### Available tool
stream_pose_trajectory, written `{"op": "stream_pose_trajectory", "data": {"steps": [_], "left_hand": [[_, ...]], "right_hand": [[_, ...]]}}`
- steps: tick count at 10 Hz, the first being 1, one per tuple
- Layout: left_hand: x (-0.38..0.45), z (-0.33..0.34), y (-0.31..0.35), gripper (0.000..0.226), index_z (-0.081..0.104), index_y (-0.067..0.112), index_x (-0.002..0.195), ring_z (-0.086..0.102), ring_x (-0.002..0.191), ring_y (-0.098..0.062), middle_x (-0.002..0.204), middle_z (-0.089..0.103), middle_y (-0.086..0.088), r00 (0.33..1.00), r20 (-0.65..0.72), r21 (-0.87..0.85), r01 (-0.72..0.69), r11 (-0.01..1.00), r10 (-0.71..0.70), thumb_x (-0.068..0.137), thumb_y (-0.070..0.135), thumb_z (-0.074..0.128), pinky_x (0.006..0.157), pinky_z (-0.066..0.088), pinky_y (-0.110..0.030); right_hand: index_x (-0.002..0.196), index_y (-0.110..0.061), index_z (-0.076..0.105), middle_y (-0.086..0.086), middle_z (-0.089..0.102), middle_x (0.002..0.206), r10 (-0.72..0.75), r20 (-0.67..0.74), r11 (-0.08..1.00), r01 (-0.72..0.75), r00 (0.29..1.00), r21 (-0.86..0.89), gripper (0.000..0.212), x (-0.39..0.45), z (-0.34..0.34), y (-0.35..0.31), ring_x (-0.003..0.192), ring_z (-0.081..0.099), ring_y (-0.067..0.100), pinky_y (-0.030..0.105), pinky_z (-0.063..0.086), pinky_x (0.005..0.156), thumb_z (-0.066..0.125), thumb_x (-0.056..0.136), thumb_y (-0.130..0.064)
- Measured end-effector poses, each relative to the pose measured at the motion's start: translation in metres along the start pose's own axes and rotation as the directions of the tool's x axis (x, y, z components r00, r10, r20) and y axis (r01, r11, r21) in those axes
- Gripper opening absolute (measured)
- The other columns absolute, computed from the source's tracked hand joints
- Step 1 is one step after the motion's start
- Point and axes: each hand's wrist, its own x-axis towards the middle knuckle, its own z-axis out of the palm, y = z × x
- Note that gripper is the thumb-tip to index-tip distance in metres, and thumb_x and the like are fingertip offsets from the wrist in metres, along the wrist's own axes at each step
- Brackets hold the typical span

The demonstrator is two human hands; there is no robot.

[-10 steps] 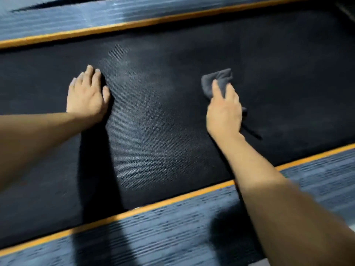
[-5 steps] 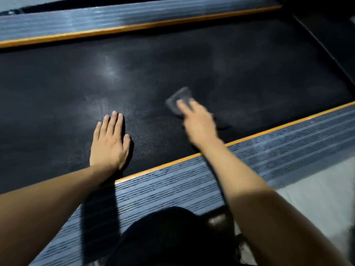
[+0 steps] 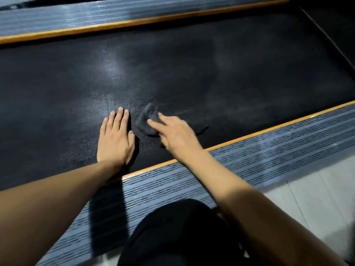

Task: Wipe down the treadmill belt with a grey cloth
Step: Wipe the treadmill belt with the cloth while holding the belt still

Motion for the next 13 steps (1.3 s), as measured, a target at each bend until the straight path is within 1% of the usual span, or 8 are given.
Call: {"op": "stream_pose_trajectory", "data": {"steps": [2, 3, 6, 7, 8, 9, 11, 13], "left_hand": [[0.000, 0.001, 0.002, 0.068, 0.021, 0.012, 0.161, 0.012, 0.157, -0.024, 0.170, 0.017, -0.007, 1.000, 0.004, 0.014, 0.012, 1.000, -0.012, 0.097, 0.036, 0.019, 0.129, 0.007, -0.042], [-0.001, 0.001, 0.003, 0.068, 0.021, 0.012, 0.161, 0.012, 0.157, -0.025, 0.170, 0.017, -0.008, 1.000, 0.000, 0.007, 0.017, 1.000, -0.017, 0.097, 0.036, 0.020, 0.129, 0.007, -0.043], [-0.001, 0.000, 0.002, 0.068, 0.020, 0.013, 0.161, 0.011, 0.157, -0.024, 0.170, 0.015, -0.006, 1.000, 0.015, 0.012, 0.020, 1.000, -0.020, 0.097, 0.035, 0.020, 0.129, 0.007, -0.042], [-0.001, 0.000, 0.002, 0.068, 0.019, 0.014, 0.162, 0.010, 0.158, -0.024, 0.170, 0.015, -0.006, 1.000, 0.017, 0.004, 0.019, 1.000, -0.019, 0.097, 0.036, 0.018, 0.129, 0.006, -0.042], [-0.002, -0.001, 0.004, 0.068, 0.020, 0.013, 0.161, 0.011, 0.157, -0.024, 0.170, 0.016, -0.007, 1.000, 0.012, -0.003, 0.021, 1.000, -0.021, 0.097, 0.036, 0.018, 0.129, 0.007, -0.042], [-0.002, -0.002, 0.005, 0.067, 0.020, 0.013, 0.161, 0.012, 0.157, -0.025, 0.170, 0.016, -0.007, 0.999, 0.021, -0.001, 0.025, 1.000, -0.025, 0.098, 0.035, 0.020, 0.129, 0.007, -0.043], [-0.002, -0.005, 0.004, 0.066, 0.023, 0.010, 0.160, 0.019, 0.155, -0.029, 0.168, 0.022, -0.010, 0.999, 0.038, 0.020, 0.024, 1.000, -0.025, 0.097, 0.031, 0.026, 0.127, 0.015, -0.046], [-0.002, -0.010, -0.008, 0.067, 0.029, 0.008, 0.158, 0.020, 0.155, -0.029, 0.168, 0.024, -0.010, 0.998, 0.043, -0.097, -0.047, 0.994, 0.051, 0.097, 0.034, 0.024, 0.127, 0.012, -0.043]], "right_hand": [[0.135, -0.037, 0.056, -0.001, 0.060, 0.137, 0.477, -0.195, 0.854, -0.505, 0.857, -0.130, 0.046, -0.042, -0.048, 0.110, 0.109, 0.052, 0.035, 0.045, 0.047, 0.090, 0.060, 0.091, -0.026], [0.130, -0.030, 0.063, 0.005, 0.063, 0.128, 0.506, -0.198, 0.849, -0.525, 0.840, -0.058, 0.042, -0.036, -0.043, 0.090, 0.108, 0.050, 0.034, 0.046, 0.047, 0.093, 0.063, 0.088, -0.024], [0.121, -0.027, 0.055, 0.005, 0.043, 0.111, 0.031, 0.042, 0.993, -0.035, 0.999, 0.111, 0.041, -0.018, -0.010, -0.022, 0.104, 0.043, 0.026, 0.040, 0.047, 0.085, 0.069, 0.082, -0.025], [0.116, -0.027, 0.054, 0.010, 0.046, 0.113, 0.207, -0.007, 0.978, -0.207, 0.978, 0.002, 0.041, -0.026, -0.027, 0.030, 0.104, 0.046, 0.032, 0.042, 0.048, 0.089, 0.068, 0.078, -0.023], [0.112, -0.022, 0.052, 0.016, 0.045, 0.118, 0.538, -0.115, 0.838, -0.544, 0.835, -0.028, 0.037, -0.040, -0.053, 0.098, 0.107, 0.048, 0.041, 0.044, 0.042, 0.094, 0.066, 0.078, -0.023], [0.113, -0.015, 0.047, 0.019, 0.042, 0.121, 0.667, -0.097, 0.741, -0.672, 0.738, -0.019, 0.038, -0.041, -0.060, 0.118, 0.107, 0.046, 0.043, 0.046, 0.041, 0.091, 0.063, 0.081, -0.022], [0.113, -0.014, 0.051, 0.018, 0.046, 0.112, 0.261, 0.016, 0.964, -0.260, 0.965, -0.058, 0.040, -0.015, -0.022, 0.012, 0.097, 0.049, 0.040, 0.046, 0.048, 0.084, 0.060, 0.075, -0.023], [0.121, -0.020, 0.047, 0.010, 0.042, 0.113, -0.001, 0.116, 0.999, 0.006, 0.993, -0.042, 0.040, 0.011, -0.001, -0.026, 0.100, 0.046, 0.030, 0.046, 0.052, 0.079, 0.059, 0.084, -0.026]]}}
